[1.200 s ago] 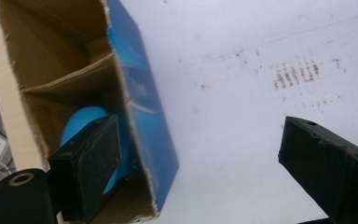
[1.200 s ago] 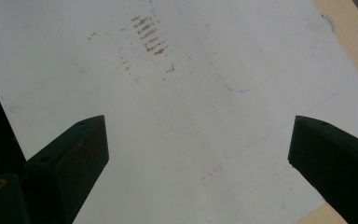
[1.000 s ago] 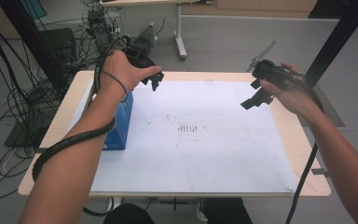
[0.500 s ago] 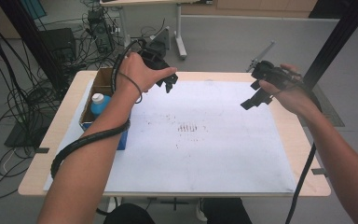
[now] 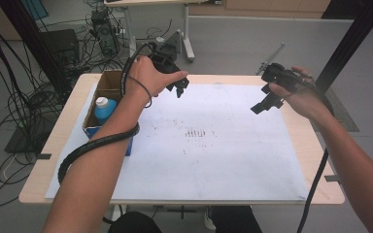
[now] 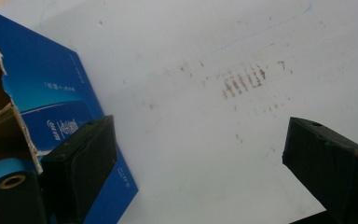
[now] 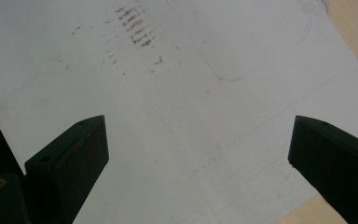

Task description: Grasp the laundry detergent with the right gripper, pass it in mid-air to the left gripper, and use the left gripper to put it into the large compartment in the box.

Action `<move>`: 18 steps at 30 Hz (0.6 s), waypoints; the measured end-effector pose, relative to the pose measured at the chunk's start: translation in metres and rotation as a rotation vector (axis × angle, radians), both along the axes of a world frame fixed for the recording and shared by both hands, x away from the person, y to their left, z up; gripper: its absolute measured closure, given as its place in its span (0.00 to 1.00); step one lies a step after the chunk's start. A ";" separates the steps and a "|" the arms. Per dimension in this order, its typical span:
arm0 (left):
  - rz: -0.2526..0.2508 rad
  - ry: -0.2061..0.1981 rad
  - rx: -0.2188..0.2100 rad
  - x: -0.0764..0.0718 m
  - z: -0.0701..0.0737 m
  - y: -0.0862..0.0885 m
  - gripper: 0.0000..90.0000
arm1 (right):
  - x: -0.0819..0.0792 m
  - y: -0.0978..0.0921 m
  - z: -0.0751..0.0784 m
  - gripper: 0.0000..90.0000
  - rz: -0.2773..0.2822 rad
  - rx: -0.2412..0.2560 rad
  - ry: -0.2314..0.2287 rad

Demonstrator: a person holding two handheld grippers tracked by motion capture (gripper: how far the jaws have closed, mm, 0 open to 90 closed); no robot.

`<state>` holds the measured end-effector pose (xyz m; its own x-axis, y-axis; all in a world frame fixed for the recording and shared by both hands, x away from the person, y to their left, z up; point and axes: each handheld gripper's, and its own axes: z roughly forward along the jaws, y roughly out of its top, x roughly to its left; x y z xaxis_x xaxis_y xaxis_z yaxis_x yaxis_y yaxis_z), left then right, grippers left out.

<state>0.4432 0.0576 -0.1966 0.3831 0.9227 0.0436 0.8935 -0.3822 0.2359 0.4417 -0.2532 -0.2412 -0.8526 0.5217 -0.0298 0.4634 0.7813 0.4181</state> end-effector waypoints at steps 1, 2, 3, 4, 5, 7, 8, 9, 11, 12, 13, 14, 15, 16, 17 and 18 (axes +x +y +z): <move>0.000 0.002 -0.001 0.000 -0.001 0.000 0.12 | 0.000 0.000 -0.001 0.05 0.004 -0.003 0.003; -0.001 0.003 -0.001 0.000 -0.001 -0.001 0.12 | 0.000 0.000 -0.001 0.05 0.006 -0.003 0.005; 0.001 0.003 -0.002 0.000 -0.001 -0.001 0.12 | 0.000 0.001 -0.002 0.05 0.006 -0.006 0.006; -0.001 0.002 -0.002 0.000 0.000 -0.001 0.12 | 0.000 0.001 -0.002 0.05 0.006 -0.006 0.006; -0.003 0.003 -0.004 0.000 0.000 -0.001 0.12 | 0.000 0.001 -0.002 0.05 0.006 -0.006 0.006; -0.002 0.000 -0.003 0.000 0.001 -0.001 0.12 | 0.000 0.001 -0.001 0.05 0.005 -0.005 0.004; -0.002 0.001 -0.004 0.000 0.001 0.000 0.12 | 0.000 0.000 -0.001 0.05 0.005 -0.006 0.004; -0.002 0.003 -0.006 0.000 0.002 0.000 0.12 | 0.000 0.000 0.000 0.05 0.005 -0.006 0.002; 0.003 0.007 -0.004 0.000 0.001 0.000 0.12 | 0.000 0.001 0.000 0.06 0.005 -0.008 0.000; 0.003 0.008 -0.004 0.000 0.001 0.001 0.12 | 0.000 0.001 0.000 0.06 0.005 -0.007 0.000; 0.003 0.010 -0.004 0.000 0.001 0.001 0.12 | 0.000 0.001 0.000 0.06 0.005 -0.010 0.000; 0.005 0.011 -0.001 0.000 0.000 0.001 0.12 | 0.000 0.001 0.000 0.05 0.004 -0.012 0.002; 0.004 0.014 0.000 0.000 0.000 0.001 0.12 | -0.001 0.001 0.000 0.05 0.005 -0.012 0.002; 0.004 0.013 -0.001 0.000 0.000 0.001 0.12 | -0.001 0.001 -0.001 0.05 0.006 -0.011 0.001; 0.003 0.015 -0.001 0.000 0.000 0.001 0.12 | -0.001 0.001 -0.001 0.05 0.007 -0.010 0.003; 0.004 0.020 0.000 -0.001 -0.001 0.001 0.12 | -0.001 0.001 -0.001 0.05 0.008 -0.010 0.002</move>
